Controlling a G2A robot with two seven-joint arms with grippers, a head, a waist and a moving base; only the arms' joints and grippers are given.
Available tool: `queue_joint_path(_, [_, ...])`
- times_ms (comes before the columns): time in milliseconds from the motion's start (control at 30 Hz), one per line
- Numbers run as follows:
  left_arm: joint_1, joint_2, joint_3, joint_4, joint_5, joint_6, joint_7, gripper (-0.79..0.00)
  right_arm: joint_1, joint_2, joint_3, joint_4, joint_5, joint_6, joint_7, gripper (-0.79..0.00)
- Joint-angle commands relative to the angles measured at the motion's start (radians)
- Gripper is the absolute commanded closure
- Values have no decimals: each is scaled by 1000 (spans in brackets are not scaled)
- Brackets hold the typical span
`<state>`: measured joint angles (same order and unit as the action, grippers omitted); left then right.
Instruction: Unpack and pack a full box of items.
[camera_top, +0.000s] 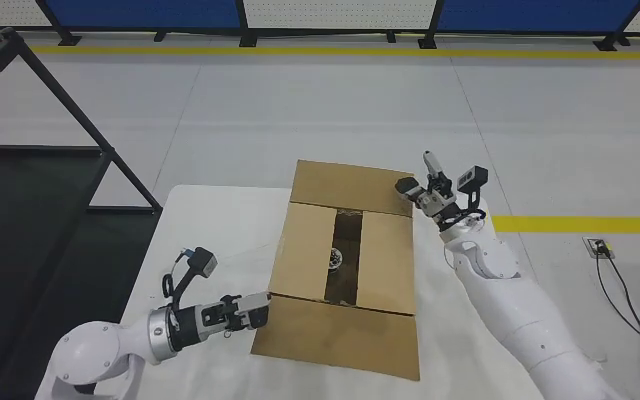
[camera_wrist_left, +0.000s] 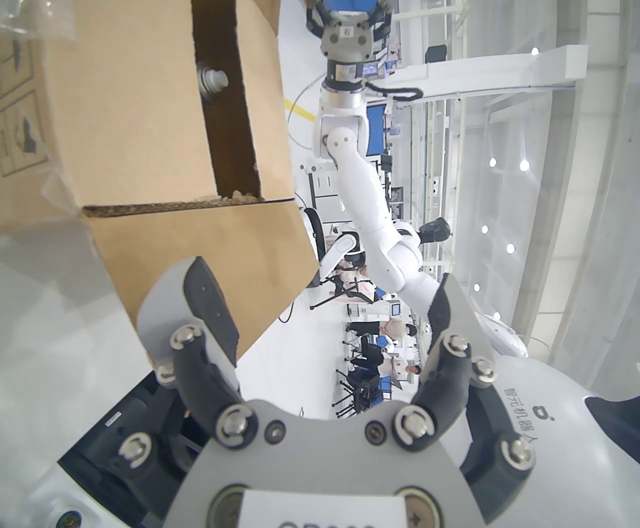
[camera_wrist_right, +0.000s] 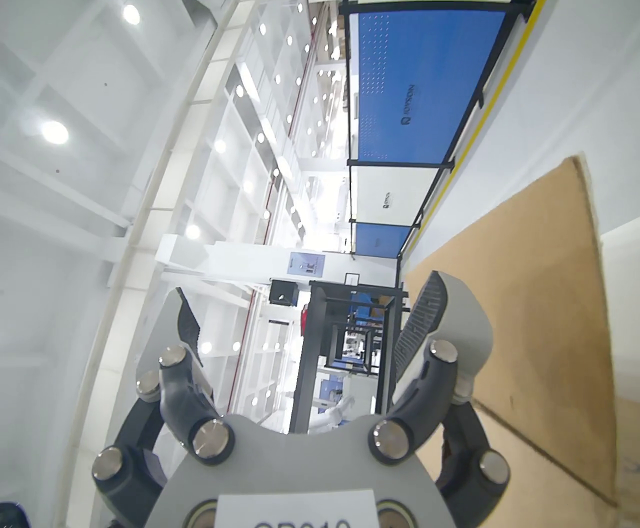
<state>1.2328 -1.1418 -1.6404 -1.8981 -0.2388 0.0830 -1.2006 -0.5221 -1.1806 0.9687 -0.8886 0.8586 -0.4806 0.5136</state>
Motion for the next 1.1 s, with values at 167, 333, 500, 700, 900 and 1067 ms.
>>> queue_joint_path(167, [-98,9,32,1,14,41,37,-785,-192,78,189,-181,-11,53,291,-785])
queue_joint_path(333, [-223,5,138,75,33,60,78,-785,-348,121,317,-315,-52,52,400,-785])
queue_joint_path(500, [-334,-12,282,166,4,37,128,-785,-494,146,423,-417,-61,23,461,-785])
queue_joint_path(700, [-447,-42,453,318,-16,6,201,-785,-598,163,508,-471,-50,15,528,-785])
queue_joint_path(900, [-474,-49,492,366,0,16,212,-785,-604,164,525,-477,-34,53,529,-785])
queue_joint_path(1067, [-474,-49,492,366,0,16,212,-785,-604,164,525,-477,-34,53,529,-785])
